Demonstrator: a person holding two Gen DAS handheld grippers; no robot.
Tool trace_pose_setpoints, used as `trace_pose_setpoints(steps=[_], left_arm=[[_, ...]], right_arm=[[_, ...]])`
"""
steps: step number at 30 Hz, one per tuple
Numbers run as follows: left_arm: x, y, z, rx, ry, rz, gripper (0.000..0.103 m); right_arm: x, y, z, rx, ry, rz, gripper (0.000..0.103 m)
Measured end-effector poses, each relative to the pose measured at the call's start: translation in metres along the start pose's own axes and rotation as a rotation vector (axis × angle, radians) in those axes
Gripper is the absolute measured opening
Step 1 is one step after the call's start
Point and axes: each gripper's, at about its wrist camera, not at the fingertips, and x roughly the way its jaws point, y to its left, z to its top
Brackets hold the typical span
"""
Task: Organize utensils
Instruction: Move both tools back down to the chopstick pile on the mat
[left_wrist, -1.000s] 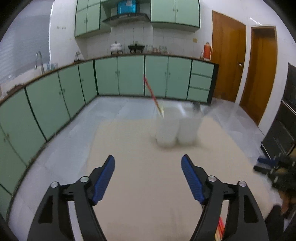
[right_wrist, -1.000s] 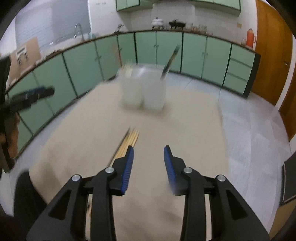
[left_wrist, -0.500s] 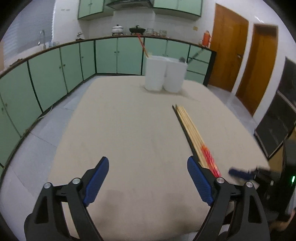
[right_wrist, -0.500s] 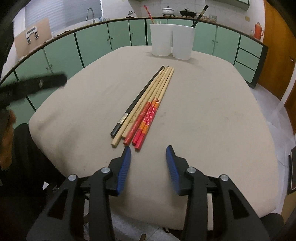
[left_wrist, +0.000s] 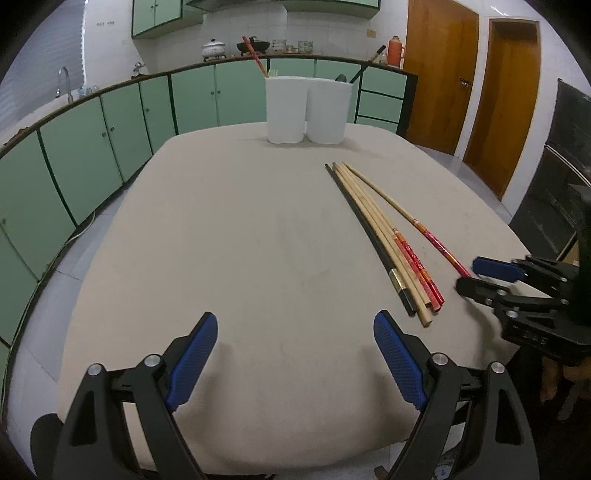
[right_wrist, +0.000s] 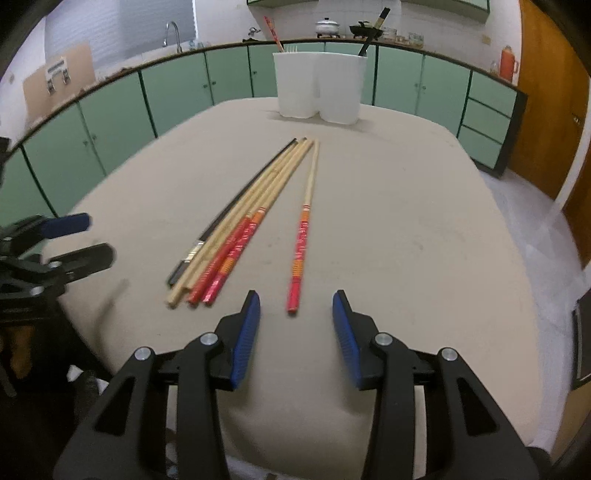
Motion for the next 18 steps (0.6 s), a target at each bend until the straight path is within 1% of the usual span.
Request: trace_pose_setpoints(steps=[1,2,3,4,8,10,14,18], left_arm=[[0.0,-0.002,-0.001,0.002,0.0,-0.007,0.084],[0.001,-0.006,-0.002,0.01,0.002,-0.016,0.084],[0.002,-0.01,-0.002,0.022,0.003,-0.019,0.084],[0.005,-0.016,-0.003,0.041,0.008,-0.021,0.083],[0.012,-0.037,-0.008,0.094,0.024,-0.039,0.083],[0.019,-0.048,-0.008,0.121,0.036,-0.022,0.082],[0.026,-0.055,-0.003,0.119,0.037,-0.014,0.082],[0.032,-0.056,0.003,0.09,0.029,-0.004,0.082]], right_arm=[[0.002,-0.003,0.002,0.014,-0.005,-0.002,0.037],[0.002,-0.008,0.002,0.031,-0.008,-0.008,0.026],[0.003,-0.014,0.004,0.047,-0.013,-0.032,0.011],[0.003,-0.019,0.004,0.06,-0.013,-0.044,0.008],[0.0,-0.045,-0.002,0.138,-0.012,-0.045,0.007],[-0.002,-0.051,-0.005,0.157,-0.012,-0.035,0.007],[-0.003,-0.052,-0.007,0.162,-0.015,-0.028,0.008],[-0.003,-0.051,-0.007,0.162,-0.015,-0.023,0.011]])
